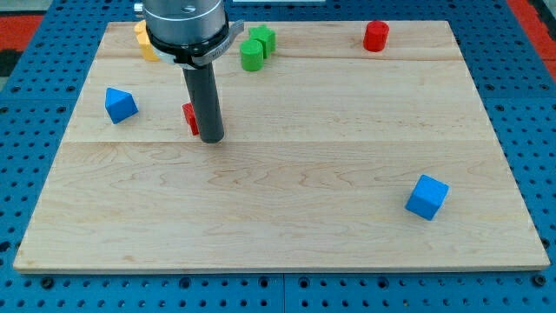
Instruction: Move the red star to the red circle
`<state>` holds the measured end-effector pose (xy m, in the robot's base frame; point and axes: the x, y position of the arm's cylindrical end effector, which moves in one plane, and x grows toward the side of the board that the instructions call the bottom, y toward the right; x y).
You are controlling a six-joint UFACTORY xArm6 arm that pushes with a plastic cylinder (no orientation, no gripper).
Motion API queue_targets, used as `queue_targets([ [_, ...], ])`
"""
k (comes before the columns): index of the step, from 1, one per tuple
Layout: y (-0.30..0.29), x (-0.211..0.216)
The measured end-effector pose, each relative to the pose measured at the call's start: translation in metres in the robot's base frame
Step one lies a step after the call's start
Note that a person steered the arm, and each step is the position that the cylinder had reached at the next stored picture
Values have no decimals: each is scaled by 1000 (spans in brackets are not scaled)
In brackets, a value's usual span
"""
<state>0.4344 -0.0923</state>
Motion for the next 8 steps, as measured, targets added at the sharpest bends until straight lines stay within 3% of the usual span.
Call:
queue_targets([
  [2,-69,21],
  [3,-69,0],
  [8,57,-70],
])
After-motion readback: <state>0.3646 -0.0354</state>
